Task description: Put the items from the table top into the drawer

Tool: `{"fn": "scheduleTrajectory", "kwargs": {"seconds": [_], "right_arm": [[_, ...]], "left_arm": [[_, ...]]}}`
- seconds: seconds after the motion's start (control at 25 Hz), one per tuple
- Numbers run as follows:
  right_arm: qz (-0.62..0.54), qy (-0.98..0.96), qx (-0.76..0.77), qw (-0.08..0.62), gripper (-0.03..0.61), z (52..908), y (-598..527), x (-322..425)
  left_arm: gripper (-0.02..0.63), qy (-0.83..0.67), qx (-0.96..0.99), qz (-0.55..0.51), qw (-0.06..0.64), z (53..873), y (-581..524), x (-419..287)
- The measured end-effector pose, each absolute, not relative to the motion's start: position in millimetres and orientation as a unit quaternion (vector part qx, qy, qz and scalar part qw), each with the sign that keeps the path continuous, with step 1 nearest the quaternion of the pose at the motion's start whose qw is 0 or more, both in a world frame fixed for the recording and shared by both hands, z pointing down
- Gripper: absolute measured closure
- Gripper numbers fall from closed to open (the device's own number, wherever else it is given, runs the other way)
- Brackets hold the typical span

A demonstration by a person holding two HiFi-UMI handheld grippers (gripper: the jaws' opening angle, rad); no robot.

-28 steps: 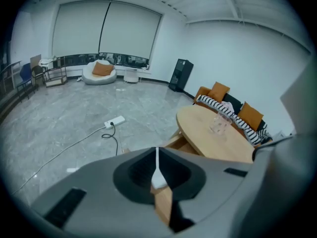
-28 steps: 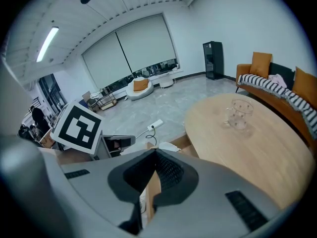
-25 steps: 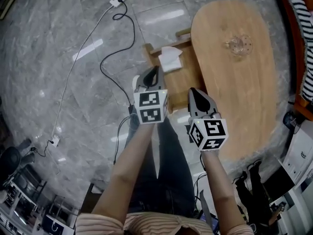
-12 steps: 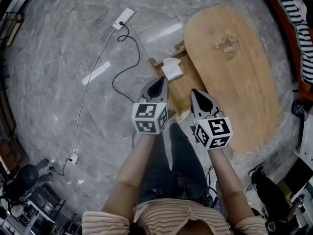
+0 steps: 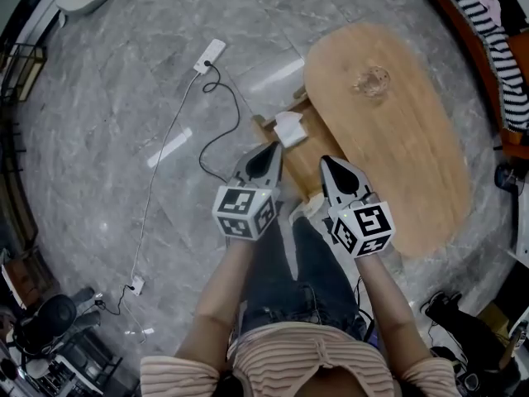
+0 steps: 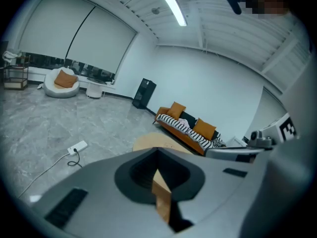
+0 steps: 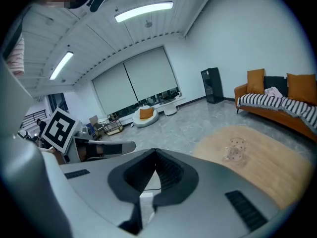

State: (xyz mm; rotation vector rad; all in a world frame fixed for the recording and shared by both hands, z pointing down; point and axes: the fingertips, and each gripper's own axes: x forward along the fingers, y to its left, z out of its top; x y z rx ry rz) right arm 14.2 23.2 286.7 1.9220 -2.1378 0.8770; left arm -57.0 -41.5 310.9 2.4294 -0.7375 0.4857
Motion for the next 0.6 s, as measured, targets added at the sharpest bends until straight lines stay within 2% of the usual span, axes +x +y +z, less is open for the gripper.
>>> {"fn": "scheduleTrajectory", "kwargs": {"seconds": [0.6], "right_arm": [[0.213,-0.736,0.642,-0.017,0.571,183.2,40.6,18.4]], "left_arm": [[0.600,-0.235,0.936,0.125,0.231,219.3,-17.6,-55.0]]}}
